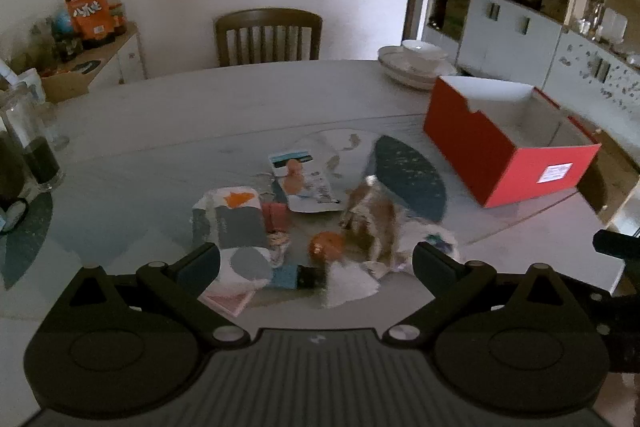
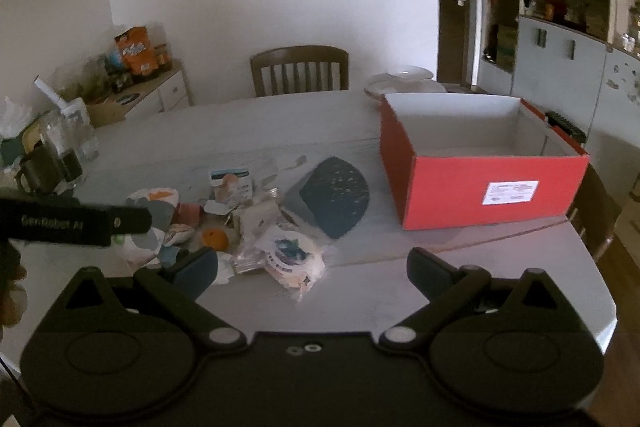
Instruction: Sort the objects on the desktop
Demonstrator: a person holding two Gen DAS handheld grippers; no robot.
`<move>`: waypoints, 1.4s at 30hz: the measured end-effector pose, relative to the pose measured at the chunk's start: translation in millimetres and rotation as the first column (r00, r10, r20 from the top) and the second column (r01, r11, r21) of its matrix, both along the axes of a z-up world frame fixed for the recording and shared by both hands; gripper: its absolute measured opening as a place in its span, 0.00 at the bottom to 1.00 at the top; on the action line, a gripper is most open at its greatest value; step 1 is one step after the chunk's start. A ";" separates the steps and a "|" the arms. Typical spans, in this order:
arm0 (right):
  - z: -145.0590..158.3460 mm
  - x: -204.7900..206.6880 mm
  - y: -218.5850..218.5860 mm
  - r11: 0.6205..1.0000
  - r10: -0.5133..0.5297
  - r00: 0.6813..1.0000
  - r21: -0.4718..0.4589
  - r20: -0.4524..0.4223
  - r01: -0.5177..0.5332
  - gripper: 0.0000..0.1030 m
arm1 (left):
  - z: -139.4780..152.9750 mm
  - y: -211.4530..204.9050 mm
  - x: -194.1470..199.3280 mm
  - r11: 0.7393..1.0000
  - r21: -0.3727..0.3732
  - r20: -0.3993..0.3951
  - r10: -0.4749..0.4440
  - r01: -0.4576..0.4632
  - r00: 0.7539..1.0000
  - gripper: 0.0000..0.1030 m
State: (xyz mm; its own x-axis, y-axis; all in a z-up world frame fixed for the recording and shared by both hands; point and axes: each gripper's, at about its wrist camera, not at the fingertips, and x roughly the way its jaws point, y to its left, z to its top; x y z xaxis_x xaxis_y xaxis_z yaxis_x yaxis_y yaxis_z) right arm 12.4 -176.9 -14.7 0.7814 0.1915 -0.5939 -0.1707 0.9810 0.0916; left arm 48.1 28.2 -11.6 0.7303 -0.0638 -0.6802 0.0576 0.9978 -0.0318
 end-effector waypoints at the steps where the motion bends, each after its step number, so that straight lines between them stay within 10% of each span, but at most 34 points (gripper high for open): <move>1: -2.3 3.0 2.3 1.000 0.007 1.000 -0.007 -0.002 -0.007 0.97 | -1.8 1.3 2.5 1.000 0.008 0.001 0.001 -0.001 1.000 1.00; 19: -55.2 78.0 28.9 0.993 0.084 0.994 -0.082 -0.074 -0.090 0.93 | -64.0 42.9 78.2 0.987 0.158 -0.051 0.034 -0.026 0.998 1.00; 31: -80.2 107.9 50.6 0.984 0.126 0.982 -0.106 -0.142 -0.141 0.92 | -81.3 53.2 90.8 0.991 0.130 -0.087 0.004 0.008 0.996 0.99; 42: -86.3 120.1 50.4 0.988 0.126 0.974 -0.059 -0.187 -0.139 0.85 | -84.2 64.6 94.3 0.999 0.035 -0.114 -0.021 0.025 0.993 0.66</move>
